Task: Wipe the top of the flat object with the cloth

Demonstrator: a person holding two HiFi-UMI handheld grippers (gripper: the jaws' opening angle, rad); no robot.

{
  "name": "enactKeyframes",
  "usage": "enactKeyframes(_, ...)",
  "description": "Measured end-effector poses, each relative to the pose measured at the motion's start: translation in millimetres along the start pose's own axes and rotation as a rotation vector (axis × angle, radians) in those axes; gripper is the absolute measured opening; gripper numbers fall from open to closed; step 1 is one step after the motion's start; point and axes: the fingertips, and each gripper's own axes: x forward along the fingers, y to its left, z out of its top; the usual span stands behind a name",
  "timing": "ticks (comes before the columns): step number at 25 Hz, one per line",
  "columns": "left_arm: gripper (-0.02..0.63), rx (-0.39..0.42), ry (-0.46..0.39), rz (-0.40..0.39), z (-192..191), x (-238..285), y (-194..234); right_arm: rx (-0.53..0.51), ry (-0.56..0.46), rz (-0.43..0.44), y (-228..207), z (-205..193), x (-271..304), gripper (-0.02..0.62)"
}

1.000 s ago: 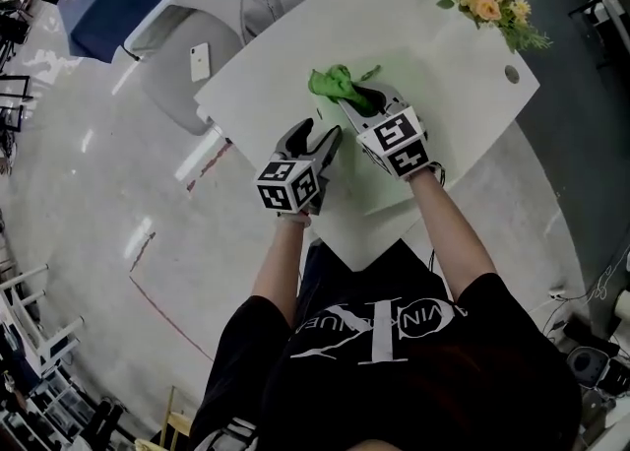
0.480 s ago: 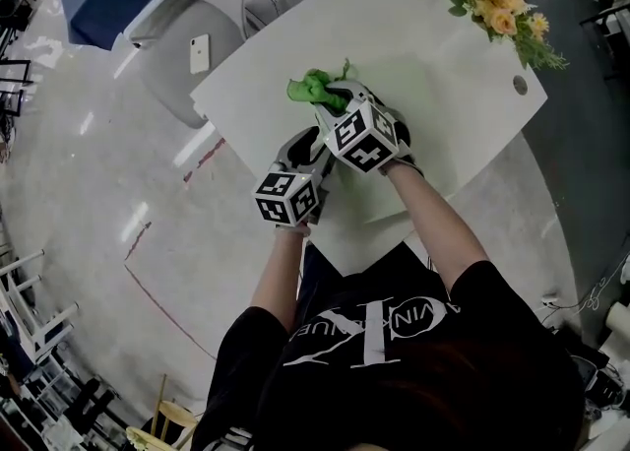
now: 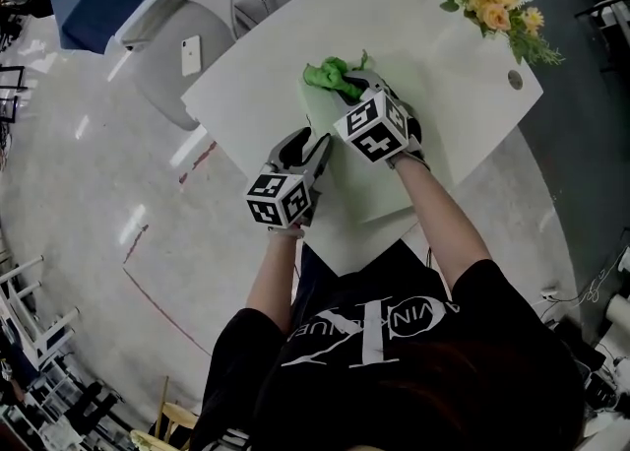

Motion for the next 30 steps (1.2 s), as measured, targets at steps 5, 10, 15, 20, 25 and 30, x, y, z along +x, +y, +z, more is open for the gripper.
enactKeyframes(5, 0.196, 0.005, -0.003, 0.01, 0.2, 0.9, -0.1, 0.037, 0.016, -0.032, -23.8, -18.6, -8.8, 0.067)
enactKeyframes(10, 0.196, 0.007, 0.004, 0.017, -0.6, 0.5, -0.8, 0.082, 0.05, -0.081, -51.5, -42.7, -20.9, 0.067)
enactKeyframes(15, 0.196, 0.0, 0.003, 0.019, -0.3, 1.6, -0.6, 0.181, 0.082, -0.155, -85.6, -71.5, -33.1, 0.067)
enactKeyframes(20, 0.196, -0.004, -0.006, 0.022, -0.1, 1.1, -1.6, 0.264, 0.094, -0.231, -113.4, -91.6, -46.5, 0.067)
enactKeyframes(25, 0.196, -0.004, -0.003, 0.027, 0.3, 1.2, -1.7, 0.392, 0.06, -0.264, -129.6, -103.8, -55.3, 0.067)
enactKeyframes(30, 0.196, -0.01, -0.002, 0.036, 0.3, 1.3, -0.6, 0.437, 0.065, -0.29, -137.3, -116.0, -62.5, 0.067)
